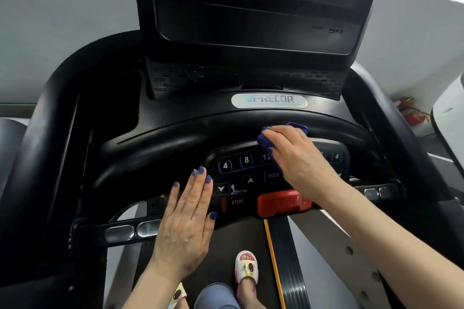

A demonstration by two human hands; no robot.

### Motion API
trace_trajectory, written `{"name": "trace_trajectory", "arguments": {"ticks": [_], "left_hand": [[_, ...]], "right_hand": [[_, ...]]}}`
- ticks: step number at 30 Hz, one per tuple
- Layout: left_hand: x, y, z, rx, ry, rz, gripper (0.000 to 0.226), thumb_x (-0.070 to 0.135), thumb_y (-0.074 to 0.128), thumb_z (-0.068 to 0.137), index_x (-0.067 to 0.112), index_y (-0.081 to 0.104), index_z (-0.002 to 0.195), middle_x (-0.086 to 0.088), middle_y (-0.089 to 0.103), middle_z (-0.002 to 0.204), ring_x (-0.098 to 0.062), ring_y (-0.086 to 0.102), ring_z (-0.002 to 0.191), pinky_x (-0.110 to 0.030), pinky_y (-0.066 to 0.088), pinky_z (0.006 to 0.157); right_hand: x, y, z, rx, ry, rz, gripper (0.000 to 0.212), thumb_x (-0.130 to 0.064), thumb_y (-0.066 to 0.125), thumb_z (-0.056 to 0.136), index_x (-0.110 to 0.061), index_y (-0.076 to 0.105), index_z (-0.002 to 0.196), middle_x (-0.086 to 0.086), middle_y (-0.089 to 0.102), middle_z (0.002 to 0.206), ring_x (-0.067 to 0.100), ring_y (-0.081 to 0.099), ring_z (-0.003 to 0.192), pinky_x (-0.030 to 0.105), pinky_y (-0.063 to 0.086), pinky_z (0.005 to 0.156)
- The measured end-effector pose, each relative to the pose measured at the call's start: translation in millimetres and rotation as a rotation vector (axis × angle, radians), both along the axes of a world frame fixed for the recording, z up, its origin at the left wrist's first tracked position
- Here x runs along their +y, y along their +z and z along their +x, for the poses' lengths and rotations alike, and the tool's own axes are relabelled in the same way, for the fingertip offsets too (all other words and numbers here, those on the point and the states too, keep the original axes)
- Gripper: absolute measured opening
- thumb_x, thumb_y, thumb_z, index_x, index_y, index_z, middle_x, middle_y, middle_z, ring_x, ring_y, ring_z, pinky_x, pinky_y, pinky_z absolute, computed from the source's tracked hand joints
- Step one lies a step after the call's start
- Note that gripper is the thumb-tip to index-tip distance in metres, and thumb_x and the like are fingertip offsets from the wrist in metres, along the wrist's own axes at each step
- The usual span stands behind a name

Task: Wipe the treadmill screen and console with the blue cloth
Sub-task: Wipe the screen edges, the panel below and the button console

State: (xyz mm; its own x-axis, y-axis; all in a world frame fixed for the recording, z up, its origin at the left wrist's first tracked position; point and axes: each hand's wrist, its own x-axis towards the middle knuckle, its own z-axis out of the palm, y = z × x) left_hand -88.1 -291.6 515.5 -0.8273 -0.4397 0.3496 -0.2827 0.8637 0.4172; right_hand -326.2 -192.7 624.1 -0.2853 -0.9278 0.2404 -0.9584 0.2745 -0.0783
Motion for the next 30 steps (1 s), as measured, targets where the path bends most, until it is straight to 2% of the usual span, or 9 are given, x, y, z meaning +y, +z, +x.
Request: {"name": "trace_trajectory", "arguments": {"ticks": [4, 7, 10, 14, 16, 19, 24, 27, 30], "left_hand": [[-1, -4, 8, -0.017, -0.010, -0.021, 0.055, 0.031, 0.026, 0.106, 0.003, 0.024, 0.154, -0.012, 0.020, 0.165, -0.025, 0.023, 0.151, -0.050, 0.018, 0.122], [-1, -5, 9, -0.018, -0.016, -0.028, 0.055, 0.031, 0.026, 0.106, 0.003, 0.025, 0.154, -0.013, 0.023, 0.164, -0.024, 0.023, 0.151, -0.048, 0.017, 0.123], [-2, -4, 11, -0.020, -0.035, -0.028, 0.055, 0.031, 0.024, 0.107, 0.003, 0.024, 0.154, -0.012, 0.023, 0.164, -0.023, 0.022, 0.151, -0.046, 0.013, 0.124], [-3, -4, 16, -0.022, -0.047, -0.035, 0.054, 0.032, 0.023, 0.107, 0.004, 0.027, 0.153, -0.013, 0.025, 0.163, -0.022, 0.022, 0.151, -0.045, 0.013, 0.124], [-3, -5, 17, -0.017, -0.046, -0.044, 0.054, 0.031, 0.025, 0.107, 0.003, 0.028, 0.153, -0.013, 0.027, 0.162, -0.022, 0.023, 0.151, -0.046, 0.015, 0.124], [-4, -6, 18, -0.018, -0.057, -0.045, 0.058, 0.027, 0.037, 0.101, 0.003, 0.028, 0.153, -0.014, 0.027, 0.162, -0.023, 0.023, 0.151, -0.047, 0.017, 0.123], [-3, -6, 24, -0.029, -0.060, -0.053, 0.060, 0.026, 0.039, 0.098, 0.004, 0.027, 0.153, -0.013, 0.027, 0.162, -0.023, 0.023, 0.151, -0.048, 0.018, 0.122], [-2, -6, 27, -0.039, -0.059, -0.053, 0.062, 0.025, 0.041, 0.097, 0.004, 0.026, 0.154, -0.013, 0.026, 0.162, -0.023, 0.023, 0.151, -0.050, 0.020, 0.121], [0, -9, 32, -0.039, -0.052, -0.058, 0.061, 0.026, 0.041, 0.098, 0.004, 0.029, 0.153, -0.013, 0.027, 0.162, -0.024, 0.024, 0.151, -0.051, 0.023, 0.119]], "right_hand": [[0, -7, 5, -0.038, -0.164, -0.056, 0.032, -0.008, 0.049, 0.093, 0.003, 0.060, 0.121, 0.020, 0.058, 0.121, 0.036, 0.056, 0.108, 0.041, 0.043, 0.099], [-21, -15, 32, -0.065, -0.101, -0.080, 0.030, -0.008, 0.049, 0.095, 0.005, 0.061, 0.119, 0.020, 0.057, 0.123, 0.031, 0.050, 0.115, 0.042, 0.042, 0.102], [-13, -7, 24, -0.042, -0.001, -0.010, 0.038, -0.015, 0.039, 0.099, 0.004, 0.058, 0.127, 0.019, 0.057, 0.128, 0.030, 0.051, 0.120, 0.041, 0.040, 0.106], [-17, -4, 29, -0.001, -0.114, -0.094, 0.032, -0.010, 0.045, 0.094, 0.006, 0.061, 0.116, 0.020, 0.061, 0.117, 0.030, 0.052, 0.112, 0.038, 0.040, 0.100], [-33, -10, 47, 0.040, -0.093, -0.095, 0.029, -0.011, 0.049, 0.093, 0.006, 0.062, 0.113, 0.018, 0.062, 0.113, 0.028, 0.048, 0.109, 0.039, 0.040, 0.095], [-29, -7, 44, 0.012, -0.004, 0.006, 0.038, -0.021, 0.044, 0.096, 0.001, 0.059, 0.123, 0.015, 0.060, 0.121, 0.031, 0.053, 0.111, 0.039, 0.042, 0.099], [-34, -6, 46, -0.052, -0.130, -0.040, 0.038, -0.023, 0.040, 0.096, -0.003, 0.060, 0.121, 0.012, 0.061, 0.119, 0.031, 0.054, 0.105, 0.039, 0.040, 0.095], [-45, -12, 67, -0.010, -0.015, -0.017, 0.036, -0.019, 0.043, 0.095, -0.002, 0.060, 0.122, 0.013, 0.060, 0.119, 0.026, 0.048, 0.108, 0.036, 0.038, 0.097], [-43, 0, 49, -0.042, 0.059, 0.044, 0.037, -0.021, 0.042, 0.096, -0.003, 0.060, 0.123, 0.012, 0.061, 0.118, 0.030, 0.053, 0.105, 0.038, 0.041, 0.094]]}}
